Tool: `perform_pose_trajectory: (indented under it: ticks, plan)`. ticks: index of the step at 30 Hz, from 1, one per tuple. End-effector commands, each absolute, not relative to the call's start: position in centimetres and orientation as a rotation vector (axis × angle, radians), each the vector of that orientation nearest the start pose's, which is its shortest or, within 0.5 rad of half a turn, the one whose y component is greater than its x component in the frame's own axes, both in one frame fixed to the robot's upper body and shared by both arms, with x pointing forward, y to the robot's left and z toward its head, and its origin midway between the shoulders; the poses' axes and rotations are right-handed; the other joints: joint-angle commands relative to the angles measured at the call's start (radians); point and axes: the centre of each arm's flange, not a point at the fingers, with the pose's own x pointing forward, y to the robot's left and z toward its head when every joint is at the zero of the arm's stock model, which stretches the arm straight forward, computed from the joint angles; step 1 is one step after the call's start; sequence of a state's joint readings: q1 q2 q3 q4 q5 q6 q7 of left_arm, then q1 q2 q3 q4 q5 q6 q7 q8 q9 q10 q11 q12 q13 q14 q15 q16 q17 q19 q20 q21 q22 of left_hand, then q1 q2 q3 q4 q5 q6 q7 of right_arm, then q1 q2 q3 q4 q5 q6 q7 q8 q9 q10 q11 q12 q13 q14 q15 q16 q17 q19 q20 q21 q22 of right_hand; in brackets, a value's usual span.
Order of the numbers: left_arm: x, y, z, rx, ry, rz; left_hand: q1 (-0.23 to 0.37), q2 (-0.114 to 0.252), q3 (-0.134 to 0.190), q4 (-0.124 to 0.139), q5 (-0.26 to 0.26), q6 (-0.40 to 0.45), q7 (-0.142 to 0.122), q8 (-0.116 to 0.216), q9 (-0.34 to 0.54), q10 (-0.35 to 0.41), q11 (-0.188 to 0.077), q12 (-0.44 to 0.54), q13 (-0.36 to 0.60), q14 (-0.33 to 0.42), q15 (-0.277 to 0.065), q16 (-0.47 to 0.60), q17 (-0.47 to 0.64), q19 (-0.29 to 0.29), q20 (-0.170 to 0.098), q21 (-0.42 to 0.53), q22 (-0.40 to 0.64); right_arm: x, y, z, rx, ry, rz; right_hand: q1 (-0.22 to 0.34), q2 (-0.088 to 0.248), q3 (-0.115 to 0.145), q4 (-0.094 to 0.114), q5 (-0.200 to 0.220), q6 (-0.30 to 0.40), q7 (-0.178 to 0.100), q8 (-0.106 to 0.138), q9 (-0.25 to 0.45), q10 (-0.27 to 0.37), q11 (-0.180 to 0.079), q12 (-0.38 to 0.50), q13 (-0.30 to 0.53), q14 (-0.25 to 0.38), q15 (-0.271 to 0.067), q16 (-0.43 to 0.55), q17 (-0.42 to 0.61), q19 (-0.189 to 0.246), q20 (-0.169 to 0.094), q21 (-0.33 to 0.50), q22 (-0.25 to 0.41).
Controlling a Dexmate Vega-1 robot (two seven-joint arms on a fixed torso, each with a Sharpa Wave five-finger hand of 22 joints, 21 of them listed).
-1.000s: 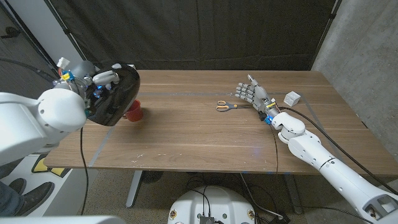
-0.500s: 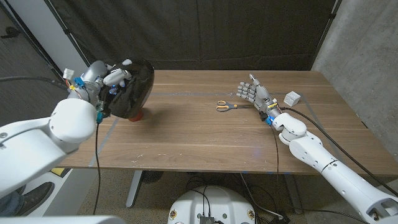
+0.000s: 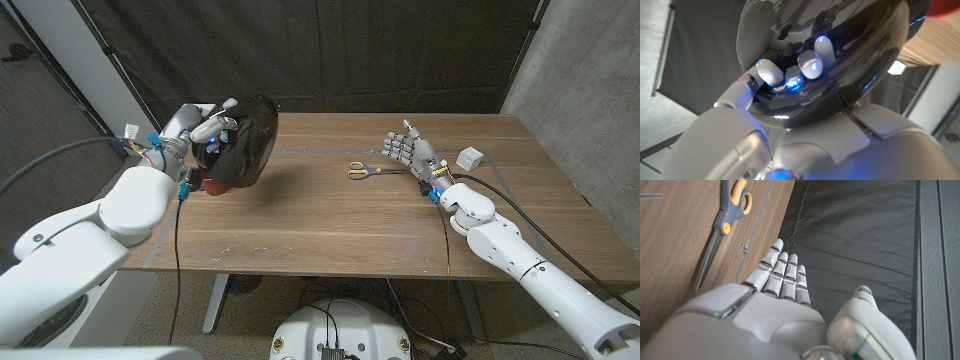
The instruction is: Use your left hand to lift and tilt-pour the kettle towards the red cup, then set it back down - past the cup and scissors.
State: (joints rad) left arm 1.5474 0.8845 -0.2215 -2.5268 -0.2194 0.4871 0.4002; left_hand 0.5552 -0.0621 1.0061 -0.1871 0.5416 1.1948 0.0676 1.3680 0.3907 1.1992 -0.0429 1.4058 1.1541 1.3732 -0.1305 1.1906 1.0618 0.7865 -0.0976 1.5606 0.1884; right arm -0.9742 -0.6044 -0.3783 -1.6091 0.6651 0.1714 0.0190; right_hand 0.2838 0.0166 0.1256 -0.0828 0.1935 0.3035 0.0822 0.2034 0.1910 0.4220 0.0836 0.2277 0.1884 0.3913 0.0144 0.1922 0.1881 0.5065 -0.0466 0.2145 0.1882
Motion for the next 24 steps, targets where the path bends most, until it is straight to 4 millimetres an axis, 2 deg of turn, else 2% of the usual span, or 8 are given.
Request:
perform_pose_trajectory:
  ticks: [1,2,4,5,15,24]
  plan:
    - [41.7,29.1,3.4,0.474,-0.695,-0.006,-0.008,0.017,0.049,0.051,-0.004,0.007,0.006,0.003,0.003,0.071,-0.066,0.035,0.029,0.013,-0.018,-0.001,0.008,-0.015,-0.039,-0.003,0.004,60.3,-24.0,-2.8,-0.016,-0.572,0.368,0.001,0.008,-0.002,-0.001,0.002,0.002,0.003,-0.003,0.003,0.010,-0.004,-0.004,0.004,0.004,0.001,-0.001,0.003,0.005,-0.019,-0.002,0.003]
    - [42.0,28.8,3.1,0.456,-0.698,-0.028,-0.008,0.017,0.049,0.051,-0.005,0.003,0.003,0.010,0.015,0.068,-0.068,0.041,0.040,0.015,-0.014,-0.005,0.005,-0.016,-0.038,-0.002,0.004,60.3,-24.0,-2.8,-0.007,-0.570,0.363,0.002,0.008,-0.002,-0.001,0.002,0.002,0.003,-0.003,0.003,0.010,0.000,-0.004,0.004,0.005,0.001,-0.001,0.003,0.005,-0.019,-0.002,0.003]
    - [42.1,28.5,2.7,0.439,-0.705,-0.046,-0.007,0.018,0.048,0.051,-0.007,0.006,0.004,0.004,0.003,0.068,-0.067,0.041,0.042,0.016,-0.013,-0.012,0.000,-0.017,-0.036,-0.002,0.004,60.2,-24.1,-2.8,-0.011,-0.573,0.363,0.002,0.008,-0.002,-0.001,0.002,0.002,0.003,-0.003,0.003,0.010,-0.001,-0.004,0.004,0.005,0.003,-0.001,0.003,0.005,-0.019,-0.002,0.003]
    - [42.2,28.4,2.5,0.435,-0.707,-0.053,-0.006,0.016,0.051,0.049,-0.007,-0.002,0.000,0.015,0.023,0.070,-0.067,0.041,0.042,0.019,-0.012,-0.012,0.002,-0.017,-0.040,-0.002,0.004,60.2,-24.2,-2.8,-0.008,-0.573,0.360,0.002,0.008,-0.002,-0.001,0.002,0.002,0.003,-0.003,0.003,0.010,-0.001,-0.004,0.004,0.005,0.003,-0.001,0.003,0.005,-0.019,-0.002,0.003]
    - [42.9,27.6,0.2,0.334,-0.732,-0.131,-0.007,0.015,0.050,0.051,-0.011,0.001,0.001,0.006,0.002,0.068,-0.066,0.037,0.036,0.013,-0.013,-0.017,0.014,-0.021,-0.037,-0.003,0.004,60.1,-24.3,-2.7,-0.008,-0.577,0.363,0.002,0.009,-0.003,-0.002,0.002,0.002,0.003,-0.003,0.003,0.009,-0.005,-0.005,0.004,0.004,0.002,-0.001,0.003,0.006,-0.020,-0.002,0.003]
    - [44.2,25.4,-1.6,0.304,-0.739,-0.259,-0.006,0.017,0.049,0.051,-0.017,-0.008,-0.001,0.009,0.008,0.058,-0.065,0.039,0.044,0.010,-0.011,-0.029,0.015,-0.033,-0.034,-0.004,0.004,60.1,-23.9,-2.4,-0.016,-0.582,0.374,0.002,0.009,-0.003,-0.002,0.002,0.003,0.003,-0.003,0.003,0.010,-0.001,-0.004,0.004,0.004,0.003,-0.001,0.003,0.005,-0.021,-0.002,0.003]
